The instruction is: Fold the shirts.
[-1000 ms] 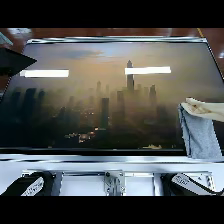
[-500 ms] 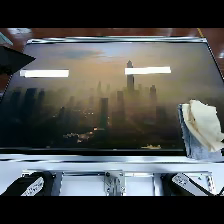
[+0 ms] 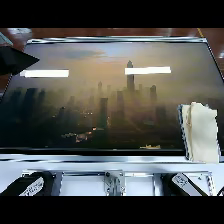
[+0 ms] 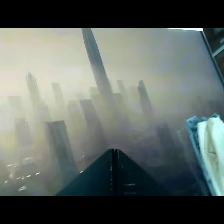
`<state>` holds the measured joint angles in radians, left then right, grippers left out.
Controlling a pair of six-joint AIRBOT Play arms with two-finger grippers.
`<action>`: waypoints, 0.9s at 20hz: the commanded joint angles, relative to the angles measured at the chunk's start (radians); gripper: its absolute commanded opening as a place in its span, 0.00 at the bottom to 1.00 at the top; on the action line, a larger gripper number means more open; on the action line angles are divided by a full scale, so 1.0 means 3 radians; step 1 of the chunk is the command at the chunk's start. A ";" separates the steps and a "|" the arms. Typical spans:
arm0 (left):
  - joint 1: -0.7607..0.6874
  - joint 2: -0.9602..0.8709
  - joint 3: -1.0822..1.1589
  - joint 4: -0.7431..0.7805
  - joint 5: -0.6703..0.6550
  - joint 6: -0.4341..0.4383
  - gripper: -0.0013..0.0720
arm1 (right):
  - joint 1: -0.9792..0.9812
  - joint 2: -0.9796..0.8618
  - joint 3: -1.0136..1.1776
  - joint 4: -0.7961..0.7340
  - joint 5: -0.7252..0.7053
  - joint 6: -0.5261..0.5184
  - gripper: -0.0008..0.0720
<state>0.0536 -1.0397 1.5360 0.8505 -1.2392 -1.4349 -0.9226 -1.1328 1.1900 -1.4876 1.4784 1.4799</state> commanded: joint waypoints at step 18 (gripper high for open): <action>-0.1634 -0.1293 -0.0003 0.2115 -0.0711 -0.0772 1.00 | 0.1813 -0.0013 0.0088 0.0601 -0.0027 -0.0196 0.94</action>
<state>-0.4309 -1.4204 1.5352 1.4754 -1.4479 -1.6623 -0.3862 -1.1328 1.2171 -1.3098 1.4670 1.4181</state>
